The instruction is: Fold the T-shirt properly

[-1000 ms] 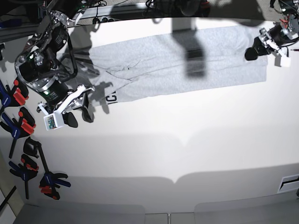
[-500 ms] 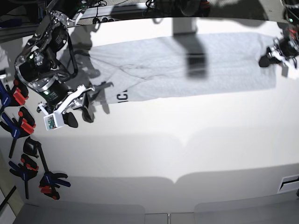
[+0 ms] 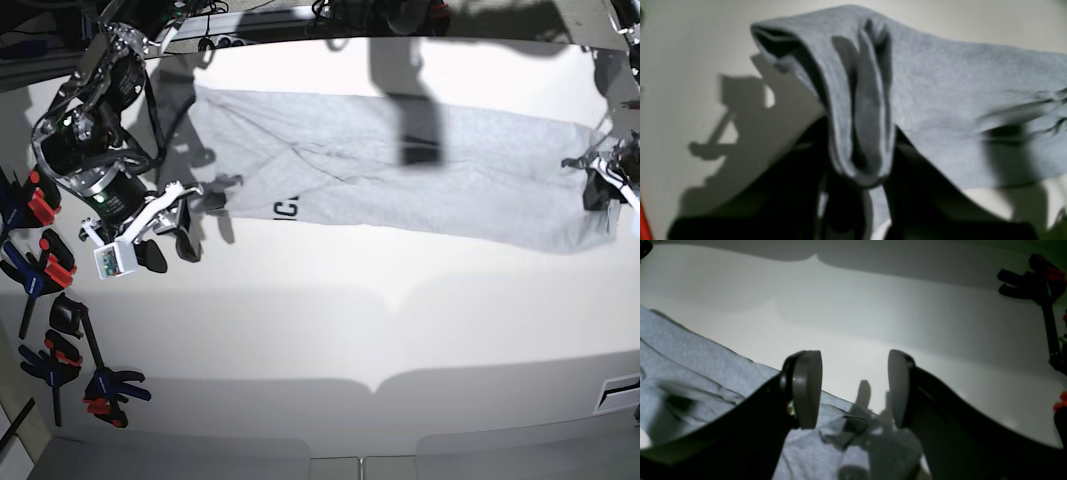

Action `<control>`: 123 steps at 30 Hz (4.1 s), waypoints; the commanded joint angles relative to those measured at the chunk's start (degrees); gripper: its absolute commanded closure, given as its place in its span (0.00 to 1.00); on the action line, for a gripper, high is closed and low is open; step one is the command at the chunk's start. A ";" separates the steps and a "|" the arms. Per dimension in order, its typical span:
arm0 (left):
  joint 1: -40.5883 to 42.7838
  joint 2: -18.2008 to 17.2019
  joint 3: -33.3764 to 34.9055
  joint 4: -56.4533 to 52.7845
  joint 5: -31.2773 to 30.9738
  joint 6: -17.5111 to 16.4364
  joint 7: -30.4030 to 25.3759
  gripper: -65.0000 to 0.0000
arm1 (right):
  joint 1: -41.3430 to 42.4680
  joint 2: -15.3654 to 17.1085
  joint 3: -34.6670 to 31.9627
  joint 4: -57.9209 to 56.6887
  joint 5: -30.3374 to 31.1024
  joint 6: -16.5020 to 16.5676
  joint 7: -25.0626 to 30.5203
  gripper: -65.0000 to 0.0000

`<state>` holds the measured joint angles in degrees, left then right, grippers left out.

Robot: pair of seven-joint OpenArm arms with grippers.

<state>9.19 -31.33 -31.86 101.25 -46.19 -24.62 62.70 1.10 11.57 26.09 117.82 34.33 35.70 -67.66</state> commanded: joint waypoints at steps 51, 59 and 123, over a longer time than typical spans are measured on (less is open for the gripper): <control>0.00 21.11 48.83 8.87 21.86 12.85 -20.94 0.40 | 0.94 0.63 0.20 1.05 1.68 0.50 0.31 0.54; 0.00 20.96 47.15 9.88 30.73 13.49 -20.76 0.40 | -0.72 0.63 1.38 0.79 -4.76 -1.46 -0.02 0.54; 0.17 20.96 44.96 14.56 38.80 16.26 -13.03 0.40 | 3.98 -3.61 18.67 -37.16 -1.88 0.28 5.07 1.00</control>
<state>9.96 -10.44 13.17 114.72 -7.38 -8.54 51.03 3.86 7.09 44.73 79.55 30.57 35.79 -63.94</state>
